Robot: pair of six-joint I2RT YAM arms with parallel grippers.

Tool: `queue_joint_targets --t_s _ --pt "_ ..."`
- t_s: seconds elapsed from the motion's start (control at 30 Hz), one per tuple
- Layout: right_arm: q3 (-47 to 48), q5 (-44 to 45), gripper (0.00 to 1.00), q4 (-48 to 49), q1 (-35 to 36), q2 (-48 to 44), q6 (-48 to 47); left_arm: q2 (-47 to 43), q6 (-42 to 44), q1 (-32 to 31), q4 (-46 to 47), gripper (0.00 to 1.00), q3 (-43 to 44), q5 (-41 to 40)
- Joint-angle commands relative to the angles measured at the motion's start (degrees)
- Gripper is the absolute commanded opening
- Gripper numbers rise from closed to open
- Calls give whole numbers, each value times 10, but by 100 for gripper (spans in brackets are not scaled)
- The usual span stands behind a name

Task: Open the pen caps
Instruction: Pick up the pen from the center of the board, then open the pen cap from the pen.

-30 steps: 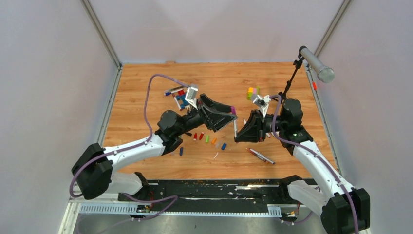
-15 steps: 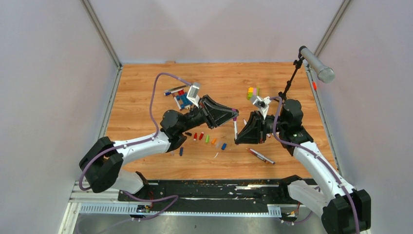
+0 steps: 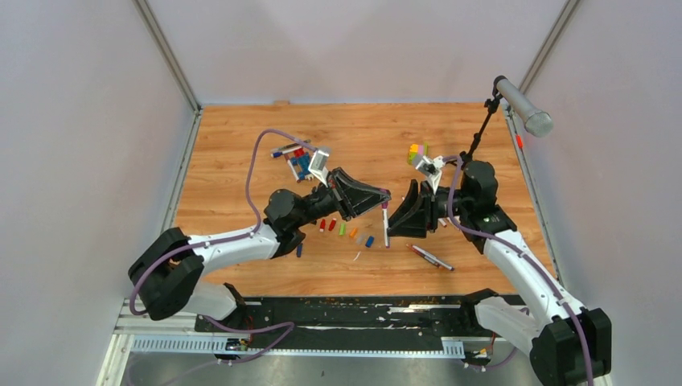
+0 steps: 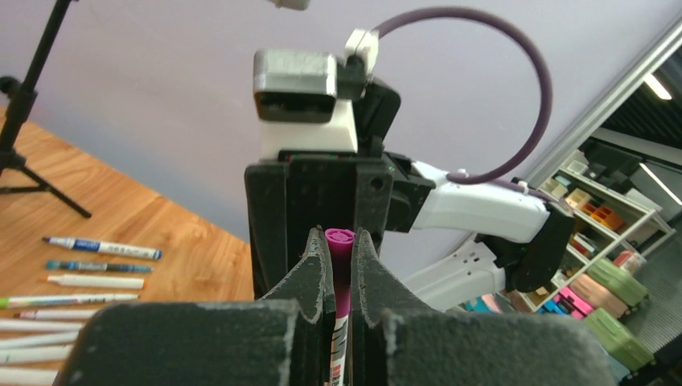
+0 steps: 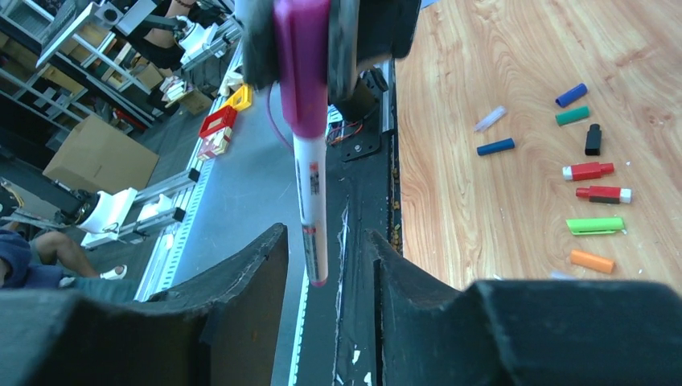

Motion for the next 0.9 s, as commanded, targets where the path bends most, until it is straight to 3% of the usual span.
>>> queue_joint_targets --t_s 0.0,0.33,0.57,0.67,0.87 --pt "53 11 40 -21 1 21 -17 -38 29 -9 1 0 -26 -47" --pt "75 19 39 -22 34 64 -5 -54 48 -23 13 0 -56 -105" --pt "69 23 17 -17 46 69 -4 -51 47 -26 39 0 -71 -138" --pt "62 24 1 -12 52 72 -4 -49 47 -28 51 0 -75 -151" --pt "42 25 0 -8 54 61 -21 -60 45 -28 56 0 -83 -184"
